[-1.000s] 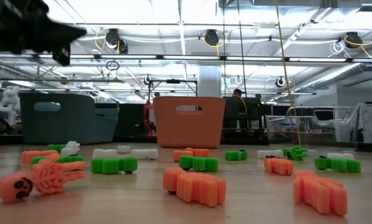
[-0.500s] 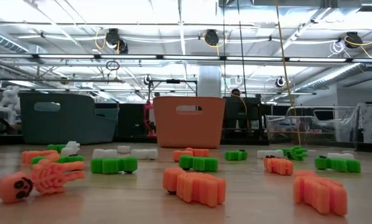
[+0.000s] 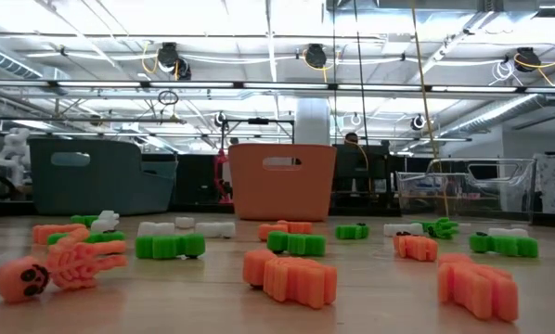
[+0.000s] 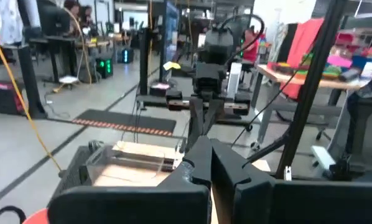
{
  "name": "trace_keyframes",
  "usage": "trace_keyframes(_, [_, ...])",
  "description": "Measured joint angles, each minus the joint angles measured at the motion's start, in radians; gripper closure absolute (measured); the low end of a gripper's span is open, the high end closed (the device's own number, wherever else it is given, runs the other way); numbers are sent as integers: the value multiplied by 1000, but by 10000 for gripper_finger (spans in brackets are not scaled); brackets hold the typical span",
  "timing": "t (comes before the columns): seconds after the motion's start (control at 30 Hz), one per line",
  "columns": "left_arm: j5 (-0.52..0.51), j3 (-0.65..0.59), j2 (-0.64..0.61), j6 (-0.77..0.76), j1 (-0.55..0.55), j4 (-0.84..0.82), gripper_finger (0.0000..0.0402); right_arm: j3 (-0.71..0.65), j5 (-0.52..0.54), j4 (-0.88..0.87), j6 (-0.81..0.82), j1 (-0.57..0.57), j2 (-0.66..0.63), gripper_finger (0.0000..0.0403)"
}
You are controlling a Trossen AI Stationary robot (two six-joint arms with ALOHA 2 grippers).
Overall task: Sort Halloween decoration
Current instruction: Put the green skeleton toy into the transparent bin
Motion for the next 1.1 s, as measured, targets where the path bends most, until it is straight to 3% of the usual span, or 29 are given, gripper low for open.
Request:
trace_keyframes(0.37, [31,7,183,-104,-1,-12,402,0,1,-286,159,0,0,403])
trace_keyframes(0.57, [32,7,252,-305,-1,-5,402,0,1,-409,224,0,0,403])
trace_keyframes(0.93, [46,7,345,-557,-98,37,402,-24,1,-413,103,0,0,403])
trace_keyframes(1.1, [17,7,383,-589,-127,97,402,-73,-1,-385,102,0,-2,403])
